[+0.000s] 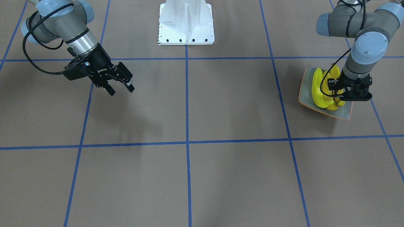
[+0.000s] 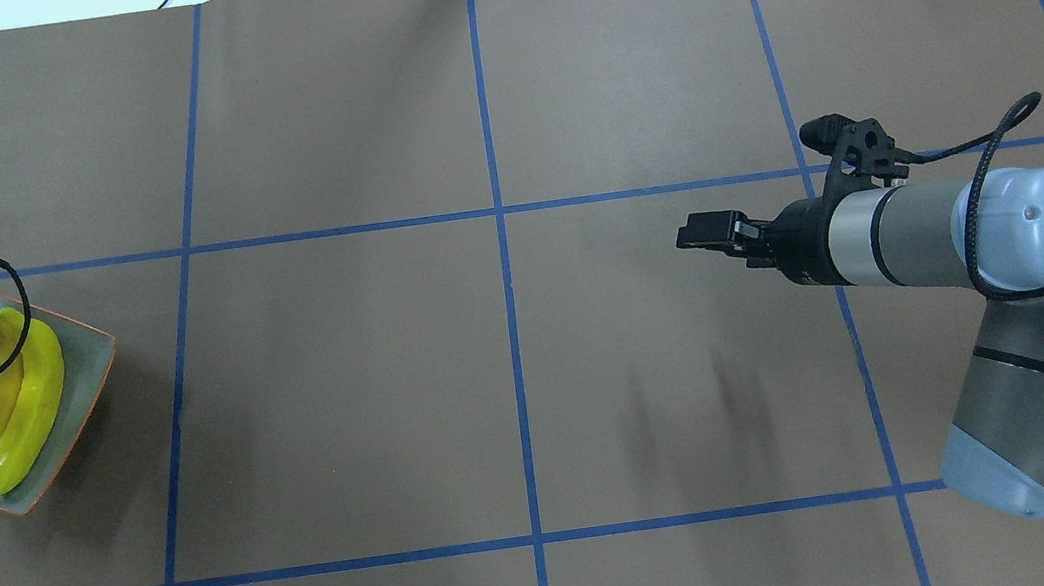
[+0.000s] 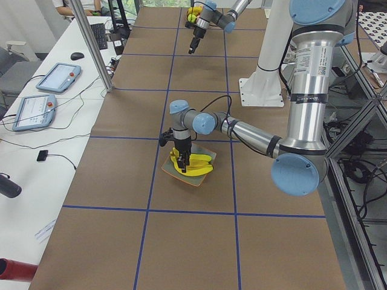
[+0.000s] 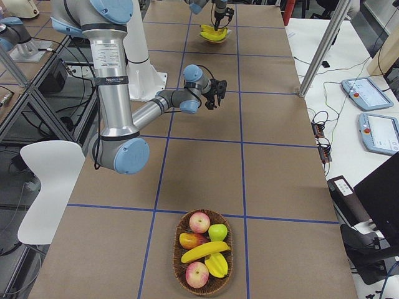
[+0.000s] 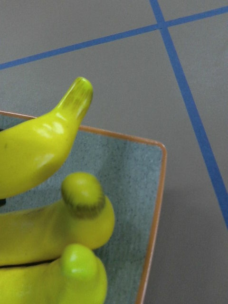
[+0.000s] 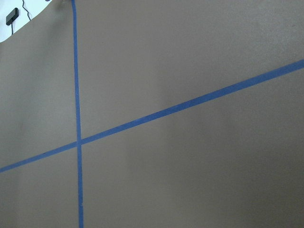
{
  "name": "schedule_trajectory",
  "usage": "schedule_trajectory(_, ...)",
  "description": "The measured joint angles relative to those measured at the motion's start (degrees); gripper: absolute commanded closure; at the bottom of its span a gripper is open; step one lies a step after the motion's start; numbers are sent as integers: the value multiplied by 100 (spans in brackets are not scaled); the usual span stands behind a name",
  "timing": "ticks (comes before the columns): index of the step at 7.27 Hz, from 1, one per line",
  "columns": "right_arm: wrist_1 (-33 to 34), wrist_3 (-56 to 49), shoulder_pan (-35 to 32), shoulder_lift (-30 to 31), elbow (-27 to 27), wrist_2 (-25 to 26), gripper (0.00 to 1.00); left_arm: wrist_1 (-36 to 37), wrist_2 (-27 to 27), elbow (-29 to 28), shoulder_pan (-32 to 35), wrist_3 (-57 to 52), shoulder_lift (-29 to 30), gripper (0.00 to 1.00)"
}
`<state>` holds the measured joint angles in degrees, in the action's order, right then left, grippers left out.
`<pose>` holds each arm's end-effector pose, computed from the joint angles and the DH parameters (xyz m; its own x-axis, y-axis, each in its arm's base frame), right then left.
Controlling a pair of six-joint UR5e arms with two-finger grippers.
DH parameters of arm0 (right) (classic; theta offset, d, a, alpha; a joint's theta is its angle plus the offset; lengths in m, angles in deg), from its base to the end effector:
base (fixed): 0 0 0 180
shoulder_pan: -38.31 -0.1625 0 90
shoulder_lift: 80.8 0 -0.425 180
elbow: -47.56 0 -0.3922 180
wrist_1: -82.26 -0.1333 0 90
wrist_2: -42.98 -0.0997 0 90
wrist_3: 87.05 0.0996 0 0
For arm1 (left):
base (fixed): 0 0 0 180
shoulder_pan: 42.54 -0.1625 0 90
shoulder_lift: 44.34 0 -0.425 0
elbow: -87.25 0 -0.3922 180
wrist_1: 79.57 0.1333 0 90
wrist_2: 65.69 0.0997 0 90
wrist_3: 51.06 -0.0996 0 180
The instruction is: Transfer all bananas from basket to plate
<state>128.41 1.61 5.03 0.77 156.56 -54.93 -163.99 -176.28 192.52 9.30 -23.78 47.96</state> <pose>-0.3823 -0.3940 0.3395 0.2784 0.1550 0.9479 -0.4282 0.9034 -0.0220 0.2365 -0.4600 0.5393 0.8911 0.2126 -0.4010 -0.2205 0.9750 0.0270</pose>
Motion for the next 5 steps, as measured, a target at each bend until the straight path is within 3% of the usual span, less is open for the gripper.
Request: schedule_trajectory(5,5,-8,-46,130,149,-8,0,17,-264,228,45,-10,473,1)
